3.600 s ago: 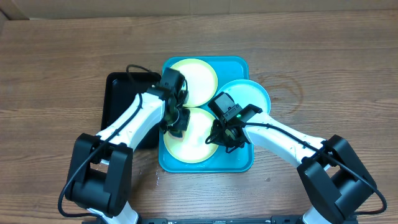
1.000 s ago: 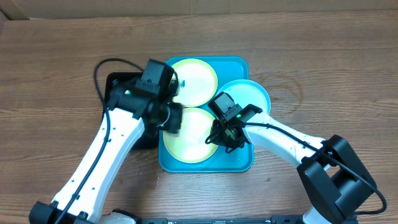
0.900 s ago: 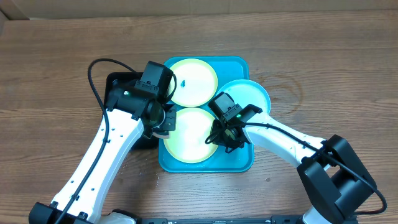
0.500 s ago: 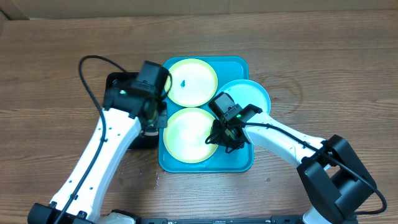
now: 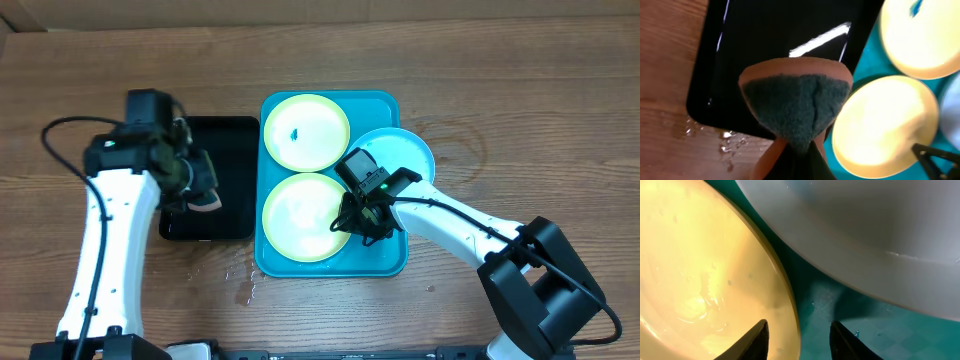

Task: Clean dirty plates on tray and stack at the side
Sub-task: 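Move the sponge with the left gripper back over the black tray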

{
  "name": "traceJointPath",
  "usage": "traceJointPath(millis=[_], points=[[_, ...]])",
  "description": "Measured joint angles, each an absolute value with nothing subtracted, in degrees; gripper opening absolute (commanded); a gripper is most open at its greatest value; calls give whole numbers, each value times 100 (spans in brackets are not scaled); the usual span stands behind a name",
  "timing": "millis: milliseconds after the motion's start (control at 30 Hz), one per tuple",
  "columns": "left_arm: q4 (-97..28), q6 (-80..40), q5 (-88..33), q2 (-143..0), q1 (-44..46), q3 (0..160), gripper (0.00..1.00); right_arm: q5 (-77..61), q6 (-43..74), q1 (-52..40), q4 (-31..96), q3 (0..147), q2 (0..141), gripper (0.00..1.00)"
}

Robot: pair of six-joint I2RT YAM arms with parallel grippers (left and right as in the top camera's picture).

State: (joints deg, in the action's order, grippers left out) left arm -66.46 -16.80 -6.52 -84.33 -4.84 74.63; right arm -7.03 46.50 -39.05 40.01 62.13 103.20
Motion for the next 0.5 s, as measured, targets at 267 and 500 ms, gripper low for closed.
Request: traceJointPath(millis=[267, 500], points=[[-6598, -1330, -1288, -8433, -751, 7452, 4, -705, 4646, -3905, 3583, 6152, 10320, 36], [-6598, -1308, -1332, -8433, -751, 7437, 4, -707, 4650, -3905, 3524, 6025, 10320, 27]])
